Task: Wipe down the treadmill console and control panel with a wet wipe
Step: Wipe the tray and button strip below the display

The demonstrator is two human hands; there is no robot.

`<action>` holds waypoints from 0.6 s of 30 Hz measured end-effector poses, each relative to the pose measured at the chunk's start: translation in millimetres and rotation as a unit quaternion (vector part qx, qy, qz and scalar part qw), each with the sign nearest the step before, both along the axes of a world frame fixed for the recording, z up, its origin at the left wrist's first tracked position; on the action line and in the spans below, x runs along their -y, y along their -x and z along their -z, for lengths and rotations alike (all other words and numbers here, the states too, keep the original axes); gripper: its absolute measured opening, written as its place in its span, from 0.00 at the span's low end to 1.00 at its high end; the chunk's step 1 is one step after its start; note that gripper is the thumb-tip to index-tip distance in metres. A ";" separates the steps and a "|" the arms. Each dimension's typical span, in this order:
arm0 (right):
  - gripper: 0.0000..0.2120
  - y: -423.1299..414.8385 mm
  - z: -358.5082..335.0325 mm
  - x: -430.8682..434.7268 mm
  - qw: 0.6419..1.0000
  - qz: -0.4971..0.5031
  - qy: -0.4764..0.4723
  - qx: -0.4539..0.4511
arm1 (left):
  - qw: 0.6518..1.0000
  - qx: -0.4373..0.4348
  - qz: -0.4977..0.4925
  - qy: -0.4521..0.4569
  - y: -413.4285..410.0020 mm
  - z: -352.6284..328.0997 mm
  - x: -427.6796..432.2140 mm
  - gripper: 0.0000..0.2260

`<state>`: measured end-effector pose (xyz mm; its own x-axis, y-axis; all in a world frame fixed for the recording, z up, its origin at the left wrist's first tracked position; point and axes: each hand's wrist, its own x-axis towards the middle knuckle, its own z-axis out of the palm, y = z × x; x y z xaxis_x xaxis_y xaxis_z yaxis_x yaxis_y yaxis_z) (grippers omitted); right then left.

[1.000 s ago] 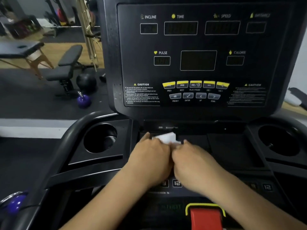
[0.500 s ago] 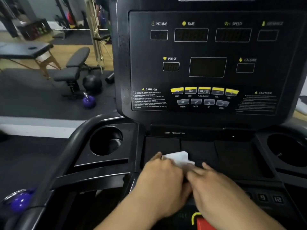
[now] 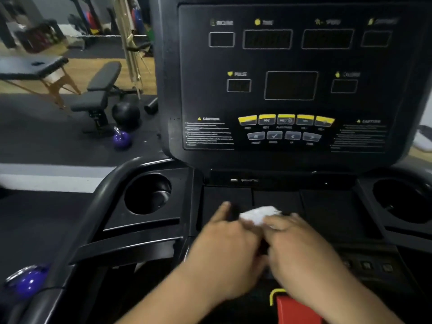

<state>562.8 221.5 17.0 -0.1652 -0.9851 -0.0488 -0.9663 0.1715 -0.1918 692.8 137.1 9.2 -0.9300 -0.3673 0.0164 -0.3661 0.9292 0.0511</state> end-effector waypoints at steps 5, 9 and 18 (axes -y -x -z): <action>0.27 -25.0 -2.3 9.2 0.996 -0.014 -0.090 0.005 | 0.999 0.000 -0.037 0.005 -26.7 8.9 10.7 0.24; 0.27 22.7 -6.3 -30.5 0.993 0.068 -0.094 -0.010 | 0.998 -0.042 0.037 -0.026 28.4 17.9 -13.5 0.29; 0.27 54.8 -16.1 -64.4 0.982 0.163 -0.098 0.003 | 0.987 -0.001 0.090 -0.132 80.1 12.3 -29.0 0.32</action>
